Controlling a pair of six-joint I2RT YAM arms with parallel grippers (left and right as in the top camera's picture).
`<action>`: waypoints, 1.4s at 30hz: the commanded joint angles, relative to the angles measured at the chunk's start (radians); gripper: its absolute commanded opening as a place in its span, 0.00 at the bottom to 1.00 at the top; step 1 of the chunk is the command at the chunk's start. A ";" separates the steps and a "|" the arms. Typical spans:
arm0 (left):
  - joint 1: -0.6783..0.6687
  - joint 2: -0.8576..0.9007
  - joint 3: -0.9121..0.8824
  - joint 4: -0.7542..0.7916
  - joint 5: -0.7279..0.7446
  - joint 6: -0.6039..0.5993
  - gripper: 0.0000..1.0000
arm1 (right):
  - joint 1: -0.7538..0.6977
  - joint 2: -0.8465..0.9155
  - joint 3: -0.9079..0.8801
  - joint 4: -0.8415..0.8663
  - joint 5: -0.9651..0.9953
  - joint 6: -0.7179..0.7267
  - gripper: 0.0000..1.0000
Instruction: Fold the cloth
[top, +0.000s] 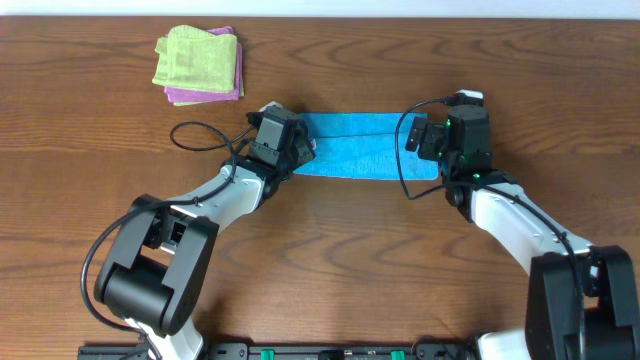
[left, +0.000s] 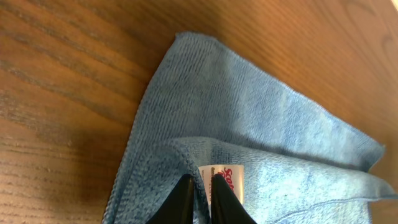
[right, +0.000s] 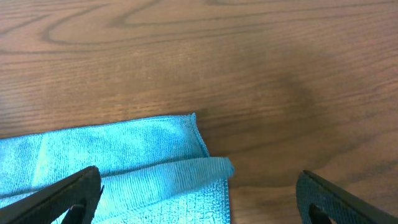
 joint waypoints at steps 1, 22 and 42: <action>0.003 0.002 0.015 0.001 -0.046 -0.011 0.12 | 0.001 -0.012 0.015 -0.005 -0.009 -0.015 0.99; 0.031 0.003 0.015 0.094 -0.089 -0.013 0.06 | 0.021 -0.012 0.015 -0.051 -0.078 -0.007 0.99; 0.052 0.002 0.015 -0.045 0.206 -0.029 0.56 | 0.021 -0.012 0.015 -0.076 -0.078 -0.007 0.99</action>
